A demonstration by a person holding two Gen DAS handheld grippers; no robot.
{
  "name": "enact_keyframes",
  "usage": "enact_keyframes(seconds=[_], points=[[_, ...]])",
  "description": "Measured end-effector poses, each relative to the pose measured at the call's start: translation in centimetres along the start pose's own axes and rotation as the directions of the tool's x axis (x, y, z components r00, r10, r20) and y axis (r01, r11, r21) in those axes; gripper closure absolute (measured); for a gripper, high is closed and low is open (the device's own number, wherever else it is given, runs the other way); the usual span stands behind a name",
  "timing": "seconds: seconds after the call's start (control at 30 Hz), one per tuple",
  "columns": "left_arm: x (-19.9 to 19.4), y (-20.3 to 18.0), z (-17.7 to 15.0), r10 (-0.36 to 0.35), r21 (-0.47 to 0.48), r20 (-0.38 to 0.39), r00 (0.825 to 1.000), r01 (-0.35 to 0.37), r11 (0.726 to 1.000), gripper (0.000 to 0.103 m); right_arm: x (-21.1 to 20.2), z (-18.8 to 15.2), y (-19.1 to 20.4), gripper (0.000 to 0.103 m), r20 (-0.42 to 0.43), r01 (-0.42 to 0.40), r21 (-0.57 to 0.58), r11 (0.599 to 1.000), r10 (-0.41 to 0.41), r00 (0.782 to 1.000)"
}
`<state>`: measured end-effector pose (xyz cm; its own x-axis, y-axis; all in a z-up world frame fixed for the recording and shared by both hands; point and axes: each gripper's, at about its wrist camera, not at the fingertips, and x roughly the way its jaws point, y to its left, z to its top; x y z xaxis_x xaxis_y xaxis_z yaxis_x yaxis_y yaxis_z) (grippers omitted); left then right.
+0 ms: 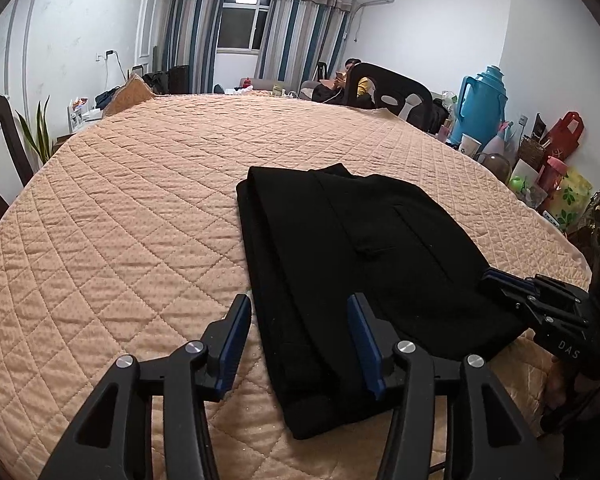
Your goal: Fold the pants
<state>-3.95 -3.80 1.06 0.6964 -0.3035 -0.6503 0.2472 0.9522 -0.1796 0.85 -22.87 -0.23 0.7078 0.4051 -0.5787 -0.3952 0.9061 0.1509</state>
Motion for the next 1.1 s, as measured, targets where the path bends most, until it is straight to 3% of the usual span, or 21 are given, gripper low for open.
enact_keyframes(seconds=[0.3, 0.43, 0.53, 0.63, 0.73, 0.93, 1.1], points=[[-0.3, -0.2, -0.2, 0.004, -0.002, 0.013, 1.0, -0.004, 1.0, 0.048, -0.8, -0.5, 0.3, 0.091, 0.014, 0.019, -0.004, 1.0, -0.019, 1.0], [-0.7, 0.2, -0.2, 0.0, -0.007, 0.018, 1.0, 0.0, 1.0, 0.048, -1.6, -0.6, -0.4, 0.089, 0.01, -0.009, 0.02, 1.0, 0.009, 1.0], [-0.5, 0.5, 0.4, -0.004, -0.013, 0.006, 1.0, 0.004, 1.0, 0.048, -1.9, 0.0, -1.7, 0.084, -0.002, -0.064, 0.081, 0.995, 0.064, 0.998], [0.1, 1.0, 1.5, -0.004, -0.029, 0.0, 1.0, 0.004, 1.0, 0.048, -1.5, 1.0, -3.6, 0.073, -0.002, -0.06, 0.164, 0.985, 0.061, 0.998], [1.6, 1.8, 2.5, -0.043, -0.066, -0.034, 0.999, 0.04, 0.997, 0.047, -0.2, 1.8, -5.5, 0.062, -0.032, -0.099, 0.264, 0.959, 0.111, 0.993], [4.2, 3.2, 3.6, -0.134, -0.17, -0.086, 0.987, 0.118, 0.978, 0.041, 3.4, 3.1, -7.4, 0.061, -0.122, -0.115, 0.345, 0.931, 0.166, 0.979], [4.7, 3.3, 3.7, -0.16, -0.22, -0.085, 0.983, 0.138, 0.966, 0.04, 4.4, 3.4, -8.2, 0.061, -0.114, -0.157, 0.419, 0.894, 0.224, 0.968]])
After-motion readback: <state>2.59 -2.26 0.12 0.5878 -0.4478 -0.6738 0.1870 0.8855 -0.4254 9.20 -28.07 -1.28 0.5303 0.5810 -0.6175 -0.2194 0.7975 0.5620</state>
